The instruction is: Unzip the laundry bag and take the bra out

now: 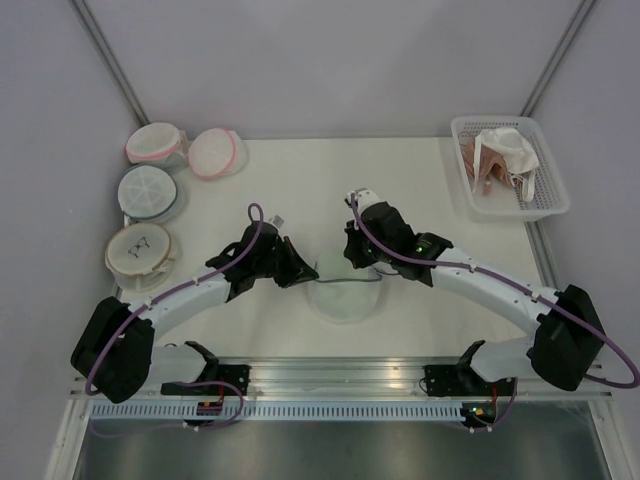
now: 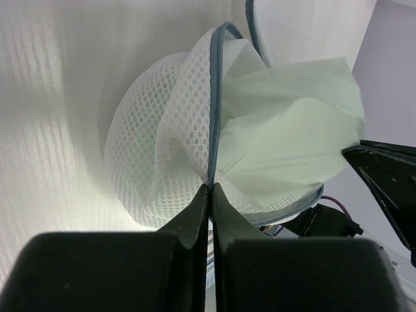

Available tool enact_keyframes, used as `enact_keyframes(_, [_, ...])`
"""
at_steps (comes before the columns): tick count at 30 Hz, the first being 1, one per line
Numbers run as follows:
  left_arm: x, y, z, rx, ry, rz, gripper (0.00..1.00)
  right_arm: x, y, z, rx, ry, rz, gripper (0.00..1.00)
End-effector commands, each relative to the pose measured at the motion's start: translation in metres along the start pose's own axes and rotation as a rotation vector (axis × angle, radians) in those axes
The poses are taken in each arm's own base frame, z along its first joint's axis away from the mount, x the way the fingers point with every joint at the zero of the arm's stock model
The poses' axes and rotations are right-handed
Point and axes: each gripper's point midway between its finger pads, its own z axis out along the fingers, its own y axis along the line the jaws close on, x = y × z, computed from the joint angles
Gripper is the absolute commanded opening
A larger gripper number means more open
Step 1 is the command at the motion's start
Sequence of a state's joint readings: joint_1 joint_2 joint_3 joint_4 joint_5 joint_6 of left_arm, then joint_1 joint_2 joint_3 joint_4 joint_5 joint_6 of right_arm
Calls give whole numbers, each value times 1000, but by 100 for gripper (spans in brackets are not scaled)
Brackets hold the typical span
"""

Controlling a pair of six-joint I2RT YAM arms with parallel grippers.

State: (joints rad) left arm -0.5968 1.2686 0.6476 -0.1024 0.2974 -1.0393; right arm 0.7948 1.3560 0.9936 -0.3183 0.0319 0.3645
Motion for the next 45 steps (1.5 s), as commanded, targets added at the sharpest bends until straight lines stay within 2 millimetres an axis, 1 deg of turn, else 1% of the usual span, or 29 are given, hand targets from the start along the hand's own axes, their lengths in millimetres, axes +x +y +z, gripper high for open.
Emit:
enact_keyframes(1, [1,-5,-4,28,-4,-5,2,-20,-5,-16,46,-50,-8,0])
enact_keyframes(5, [1,-4,-3,26,-4,-6,2,-47,-4,-43,54,-165,10,1])
enact_keyframes(9, [2,-5,-4,30,0,-5,2,-85,-18,-73,145,-307,42,0])
enact_keyframes(10, [2,-4,-3,28,4,-7,2,-105,-23,-86,183,-370,58,1])
enact_keyframes(12, [3,-4,-4,31,7,-4,2,-124,-34,-99,224,-417,75,0])
enact_keyframes(13, [4,-3,-4,28,9,-5,2,-145,-35,-115,237,-471,90,1])
enact_keyframes(15, [5,-2,-5,31,9,-7,2,-163,-50,-124,292,-490,95,0])
enact_keyframes(16, [7,-1,-5,30,15,-6,2,-185,-52,-134,311,-528,106,0])
enact_keyframes(18, [7,-2,-6,34,16,-5,2,-203,-68,-144,361,-549,113,0])
enact_keyframes(19, [8,-2,-6,35,19,-5,2,-223,-69,-159,366,-600,124,0])
enact_keyframes(20, [9,-2,-7,39,22,-3,2,-231,-82,-160,415,-605,120,0])
enact_keyframes(21, [10,-2,-7,39,25,-4,2,-241,-86,-165,430,-626,122,1])
enact_keyframes(22, [11,-2,-8,42,29,-3,2,-261,-95,-179,461,-670,135,0])
enact_keyframes(24, [11,-2,-8,44,32,-4,2,-279,-107,-192,509,-701,138,0])
enact_keyframes(25, [13,-1,-9,45,36,-1,2,-300,-110,-202,519,-740,143,0])
enact_keyframes(28, [15,-1,-10,52,44,-1,2,-331,-145,-232,648,-818,164,0])
enact_keyframes(30, [17,-1,-12,56,48,-2,2,-345,-163,-246,708,-871,188,0])
enact_keyframes(31, [19,-1,-13,60,56,-2,2,-354,-180,-256,748,-903,201,0])
enact_keyframes(32, [19,-1,-13,63,58,-1,2,-360,-188,-259,766,-922,209,0])
enact_keyframes(33, [20,-1,-14,66,60,-2,2,-369,-193,-273,780,-963,218,1])
enact_keyframes(34, [21,-2,-16,73,61,-1,2,-371,-213,-270,822,-960,231,1])
enact_keyframes(36, [23,0,-17,73,64,0,2,-377,-231,-274,860,-988,245,0])
enact_keyframes(37, [25,1,-18,74,67,-1,2,-375,-249,-272,903,-984,260,0])
enact_keyframes(39, [27,1,-21,80,69,1,2,-377,-265,-271,918,-1017,286,0])
enact_keyframes(40, [29,5,-20,73,75,-4,2,-372,-283,-263,939,-999,298,1])
enact_keyframes(41, [31,6,-21,75,77,-6,2,-373,-292,-261,940,-1018,315,0])
enact_keyframes(42, [33,9,-21,70,82,-12,2,-370,-305,-248,944,-998,325,0])
enact_keyframes(44, [35,12,-22,69,86,-18,2,-366,-333,-247,963,-1004,362,0])
enact_keyframes(45, [38,14,-23,68,94,-24,2,-362,-347,-235,972,-987,375,0])
